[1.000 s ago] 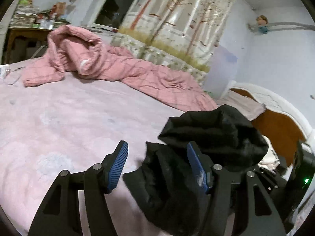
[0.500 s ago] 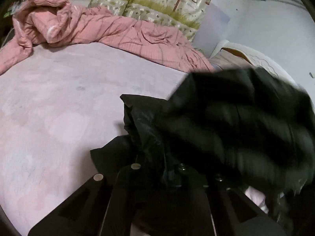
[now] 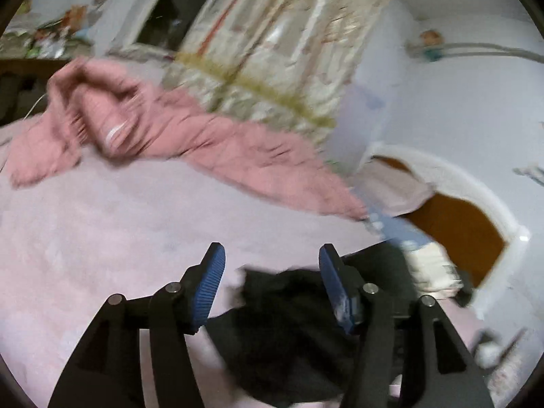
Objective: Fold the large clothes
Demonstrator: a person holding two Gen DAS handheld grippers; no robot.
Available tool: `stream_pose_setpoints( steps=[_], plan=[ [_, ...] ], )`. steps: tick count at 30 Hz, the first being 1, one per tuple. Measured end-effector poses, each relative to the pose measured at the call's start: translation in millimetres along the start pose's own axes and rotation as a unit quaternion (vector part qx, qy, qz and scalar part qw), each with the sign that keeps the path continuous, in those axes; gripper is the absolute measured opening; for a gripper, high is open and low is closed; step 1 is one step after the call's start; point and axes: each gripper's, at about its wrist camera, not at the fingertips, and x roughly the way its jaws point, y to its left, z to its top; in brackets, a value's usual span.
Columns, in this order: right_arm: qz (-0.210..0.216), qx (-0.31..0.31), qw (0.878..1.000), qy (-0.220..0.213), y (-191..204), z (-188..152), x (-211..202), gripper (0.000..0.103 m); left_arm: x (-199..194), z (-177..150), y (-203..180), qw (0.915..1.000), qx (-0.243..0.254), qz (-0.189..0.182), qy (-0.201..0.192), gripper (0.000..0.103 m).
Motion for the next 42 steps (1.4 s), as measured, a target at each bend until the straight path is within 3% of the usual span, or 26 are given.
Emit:
stream_pose_setpoints(
  steps=[2, 4, 7, 10, 13, 15, 17, 19, 22, 28, 32, 36, 39, 42],
  plan=[
    [-0.011, -0.025, 1.000, -0.006, 5.5, -2.8, -2.5, 0.048, -5.0, 12.4, -26.2, 0.9992, 0.028, -0.025, 0.011, 0.067],
    [0.000, -0.027, 1.000, -0.009, 7.8, -5.5, -4.9, 0.061, 5.1, 20.1, -54.4, 0.9967, 0.050, -0.041, 0.048, 0.071],
    [-0.004, -0.025, 1.000, -0.013, 9.5, -6.3, -7.6, 0.062, 40.8, 22.4, -87.4, 0.9869, 0.059, -0.072, 0.132, 0.074],
    [-0.001, -0.005, 1.000, -0.016, 4.4, -7.3, -9.6, 0.062, 78.4, 15.9, -105.9, 0.9751, 0.077, -0.062, 0.198, 0.074],
    [-0.002, 0.009, 1.000, -0.018, 1.6, -10.6, -12.9, 0.063, 97.3, -3.5, -113.8, 0.9650, 0.087, -0.060, 0.240, 0.074],
    [-0.005, 0.004, 1.000, -0.018, 2.7, -12.8, -13.1, 0.064, 102.0, -12.7, -111.3, 0.9614, 0.086, -0.077, 0.250, 0.074],
    [-0.005, 0.005, 1.000, -0.019, 1.9, -14.6, -13.4, 0.064, 102.0, -17.9, -104.9, 0.9637, 0.094, -0.057, 0.243, 0.075],
    [0.001, 0.016, 1.000, -0.020, -0.6, -14.9, -15.0, 0.065, 100.6, -21.9, -102.8, 0.9666, 0.124, -0.009, 0.224, 0.074],
    [0.010, 0.029, 0.999, -0.015, -8.2, -11.6, -17.5, 0.068, 95.7, -27.2, -94.0, 0.9646, 0.154, 0.050, 0.208, 0.060],
    [0.009, 0.048, 0.999, -0.006, -20.9, -1.6, -30.9, 0.076, 99.8, -39.8, -55.6, 0.9624, 0.139, 0.108, 0.207, 0.059],
    [0.012, 0.087, 0.996, -0.016, -37.0, 3.4, -47.0, 0.082, 100.5, -47.2, -33.9, 0.9636, 0.121, 0.124, 0.204, 0.060],
    [-0.021, 0.145, 0.988, -0.045, -67.4, 10.2, -66.1, 0.085, 97.3, -53.9, -33.8, 0.9599, 0.142, 0.151, 0.189, 0.060],
    [-0.065, 0.145, 0.987, -0.022, -82.8, 17.2, -55.0, 0.085, 78.7, -47.0, -39.6, 0.9708, 0.126, 0.140, 0.148, 0.058],
    [-0.024, 0.159, 0.986, 0.030, -93.7, 11.8, -27.8, 0.085, 46.4, -31.5, -57.8, 0.9864, 0.114, 0.086, 0.081, 0.061]
  ],
)
